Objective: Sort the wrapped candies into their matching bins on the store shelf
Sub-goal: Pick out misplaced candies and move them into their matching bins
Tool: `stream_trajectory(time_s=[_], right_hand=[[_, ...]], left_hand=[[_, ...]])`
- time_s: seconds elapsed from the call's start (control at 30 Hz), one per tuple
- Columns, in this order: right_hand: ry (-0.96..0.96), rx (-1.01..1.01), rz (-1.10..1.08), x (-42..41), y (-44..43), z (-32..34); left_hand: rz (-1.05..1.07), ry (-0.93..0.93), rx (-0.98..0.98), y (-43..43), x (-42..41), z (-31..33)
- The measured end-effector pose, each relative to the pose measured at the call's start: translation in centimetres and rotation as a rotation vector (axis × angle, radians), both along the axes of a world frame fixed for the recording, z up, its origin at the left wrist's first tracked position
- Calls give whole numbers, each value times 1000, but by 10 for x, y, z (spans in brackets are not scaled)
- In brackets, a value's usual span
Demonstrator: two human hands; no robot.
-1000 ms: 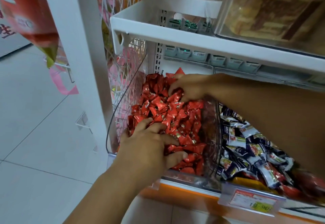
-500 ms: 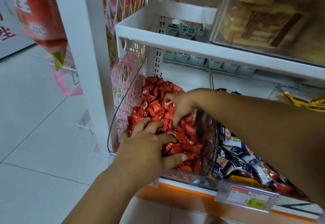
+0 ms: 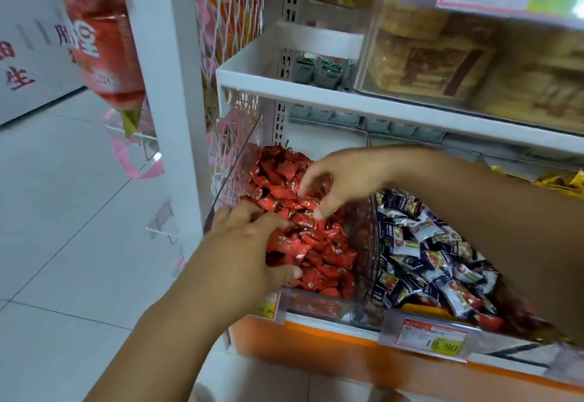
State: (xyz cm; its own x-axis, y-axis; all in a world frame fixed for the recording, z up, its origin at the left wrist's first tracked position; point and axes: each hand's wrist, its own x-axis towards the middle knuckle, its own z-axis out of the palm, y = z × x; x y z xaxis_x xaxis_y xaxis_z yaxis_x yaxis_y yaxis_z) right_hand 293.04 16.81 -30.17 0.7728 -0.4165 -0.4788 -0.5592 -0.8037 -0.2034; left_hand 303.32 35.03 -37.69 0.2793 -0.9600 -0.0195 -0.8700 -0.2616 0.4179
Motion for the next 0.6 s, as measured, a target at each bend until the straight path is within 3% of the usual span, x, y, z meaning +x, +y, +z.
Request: stream_trajectory(time_s=[0.1, 0.2, 0.33, 0.5, 0.6], right_hand=[[319, 19, 107, -3, 34, -15], [416, -218, 126, 0, 40, -47], [322, -543, 72, -6, 24, -36], [156, -316, 56, -21, 37, -19], [176, -425, 96, -27, 47, -35]], left_hand=[[50, 42, -8, 7, 6, -2], [95, 68, -14, -4, 3, -11], [101, 154, -107, -21, -6, -21], [109, 181, -183, -22, 3, -14], [79, 165, -81, -22, 1, -17]])
